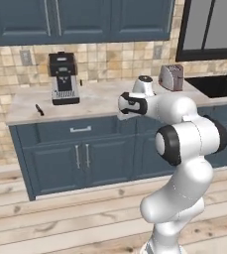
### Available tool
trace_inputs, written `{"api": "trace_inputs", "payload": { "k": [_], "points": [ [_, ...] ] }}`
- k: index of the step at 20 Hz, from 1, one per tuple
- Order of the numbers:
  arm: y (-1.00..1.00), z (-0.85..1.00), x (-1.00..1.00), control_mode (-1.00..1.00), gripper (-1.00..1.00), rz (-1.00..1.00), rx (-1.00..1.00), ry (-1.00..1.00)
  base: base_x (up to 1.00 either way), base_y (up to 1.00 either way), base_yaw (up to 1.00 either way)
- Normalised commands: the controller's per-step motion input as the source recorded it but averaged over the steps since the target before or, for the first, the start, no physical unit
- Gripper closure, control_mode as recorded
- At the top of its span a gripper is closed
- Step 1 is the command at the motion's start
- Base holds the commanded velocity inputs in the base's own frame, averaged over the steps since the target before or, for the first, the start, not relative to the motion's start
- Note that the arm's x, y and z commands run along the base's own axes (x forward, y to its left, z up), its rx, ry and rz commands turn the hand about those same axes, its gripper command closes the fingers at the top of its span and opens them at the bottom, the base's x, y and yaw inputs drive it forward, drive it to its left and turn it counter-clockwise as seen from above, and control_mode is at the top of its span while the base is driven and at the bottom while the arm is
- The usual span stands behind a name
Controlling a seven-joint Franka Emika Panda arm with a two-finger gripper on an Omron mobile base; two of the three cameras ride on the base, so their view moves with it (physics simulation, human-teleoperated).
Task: Retrieve the butter from the fridge and place it on a plate on the dining table. Then retrieve the butter knife by the fridge and place it near the plate.
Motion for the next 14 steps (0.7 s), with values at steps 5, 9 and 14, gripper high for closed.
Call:
{"api": "trace_inputs", "payload": {
  "k": [5, 9, 14],
  "points": [
    [0.00, 0.00, 0.00, 1.00, -1.00, 0.00, 0.00, 0.00, 0.00, 1.00, -0.17],
    [0.00, 0.00, 0.00, 1.00, -1.00, 0.00, 0.00, 0.00, 0.02, 1.00, -0.10],
    [0.00, 0.00, 0.00, 1.00, -1.00, 0.00, 0.00, 0.00, 0.26, 1.00, 0.00]
  ]
}}
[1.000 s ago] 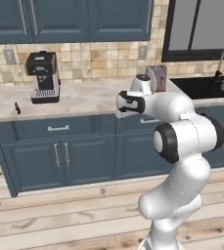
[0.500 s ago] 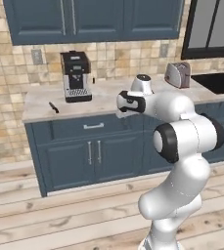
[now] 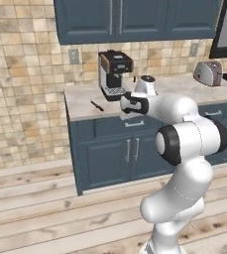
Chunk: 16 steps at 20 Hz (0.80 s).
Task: Retrieve the butter from the fridge and place it on a plate on the dining table. Then retrieve the butter knife by the fridge and place it near the plate.
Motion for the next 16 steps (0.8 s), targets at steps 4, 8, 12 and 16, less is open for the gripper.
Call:
{"api": "trace_inputs", "payload": {
  "k": [4, 8, 12, 16],
  "points": [
    [0.00, 0.00, 0.00, 1.00, -1.00, 0.00, 0.00, 0.00, 0.53, 0.96, 0.02],
    [0.00, 0.00, 0.00, 1.00, -1.00, 0.00, 0.00, 0.00, 0.68, 0.52, 0.10],
    [0.00, 0.00, 0.00, 1.00, -1.00, 0.00, 0.00, 0.00, 0.66, 0.08, 0.08],
    [0.00, 0.00, 0.00, 1.00, -1.00, 0.00, 0.00, 0.00, 0.59, -0.13, 0.02]
  ]
}}
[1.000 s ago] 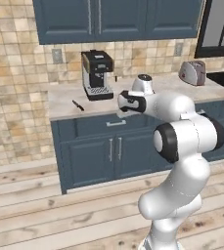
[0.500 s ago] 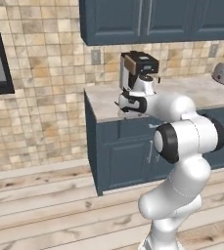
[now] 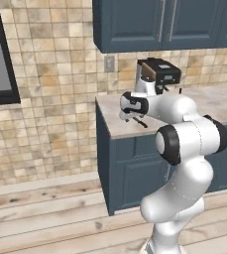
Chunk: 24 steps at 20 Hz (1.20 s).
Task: Retrieve the butter from the fridge and place it on a plate on the dining table. Then retrieve the butter knife by the fridge and place it near the plate.
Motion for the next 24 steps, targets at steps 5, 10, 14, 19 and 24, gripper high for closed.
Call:
{"api": "trace_inputs", "payload": {
  "k": [5, 10, 14, 19, 24],
  "points": [
    [0.00, 0.00, 0.00, 1.00, -1.00, 0.00, 0.00, 0.00, 0.44, -0.08, 0.02],
    [-0.12, 0.00, 0.09, -1.00, -1.00, 0.00, 0.00, 0.00, 0.29, -0.22, 0.00],
    [-0.78, -0.05, 0.56, -1.00, -1.00, 0.02, 0.00, 0.01, 0.00, 0.00, 0.00],
    [-0.51, -0.36, 0.87, -1.00, -1.00, 0.00, -0.01, 0.06, 0.00, 0.00, 0.00],
    [-0.34, -0.65, 0.54, -1.00, -1.00, 0.00, -0.02, 0.06, 0.00, 0.00, 0.00]
  ]
}}
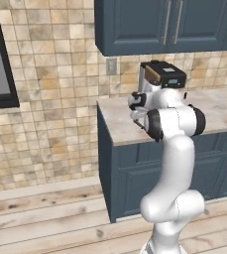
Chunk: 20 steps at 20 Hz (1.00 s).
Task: Retrieve the butter from the fridge and place it on a plate on the dining table. Then retrieve the butter knife by the fridge and place it near the plate.
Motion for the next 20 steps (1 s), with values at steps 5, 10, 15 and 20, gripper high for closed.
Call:
{"api": "trace_inputs", "payload": {
  "k": [5, 10, 15, 20],
  "points": [
    [-0.29, -0.49, 0.19, -1.00, -1.00, 0.00, -0.03, 0.00, 0.00, 0.00, 0.00],
    [-0.18, -0.40, 0.00, -1.00, -1.00, 0.00, -0.01, 0.00, 0.00, 0.00, 0.00],
    [-0.07, -0.43, -0.01, -1.00, -1.00, 0.00, 0.00, 0.00, 0.00, 0.00, 0.00],
    [0.00, -0.38, 0.00, -1.00, -1.00, 0.00, 0.00, 0.00, 0.00, 0.00, 0.00]
  ]
}}
